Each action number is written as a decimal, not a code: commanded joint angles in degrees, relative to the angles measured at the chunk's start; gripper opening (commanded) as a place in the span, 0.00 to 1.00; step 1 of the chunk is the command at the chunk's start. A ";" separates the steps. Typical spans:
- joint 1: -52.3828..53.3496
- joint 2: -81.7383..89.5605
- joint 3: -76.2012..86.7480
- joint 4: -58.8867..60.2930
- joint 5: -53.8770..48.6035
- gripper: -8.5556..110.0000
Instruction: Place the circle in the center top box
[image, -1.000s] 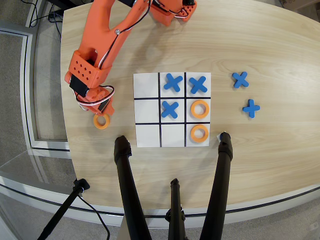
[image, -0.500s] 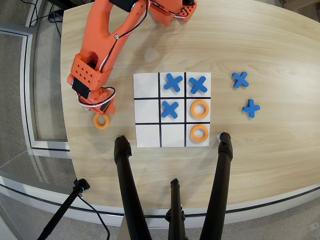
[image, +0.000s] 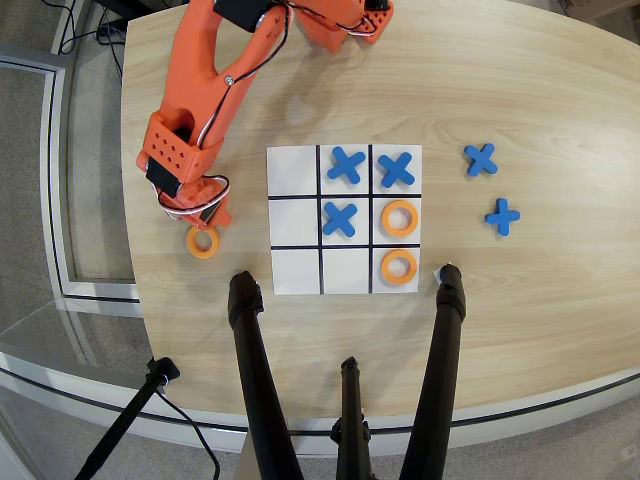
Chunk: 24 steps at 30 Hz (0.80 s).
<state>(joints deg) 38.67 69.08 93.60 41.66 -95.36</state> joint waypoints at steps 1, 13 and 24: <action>0.09 0.18 -1.93 -0.79 -0.35 0.26; 0.79 -0.18 0.00 -0.70 -0.44 0.26; 1.85 0.00 2.11 -0.53 -1.14 0.26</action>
<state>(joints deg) 39.55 68.73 95.10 40.43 -96.06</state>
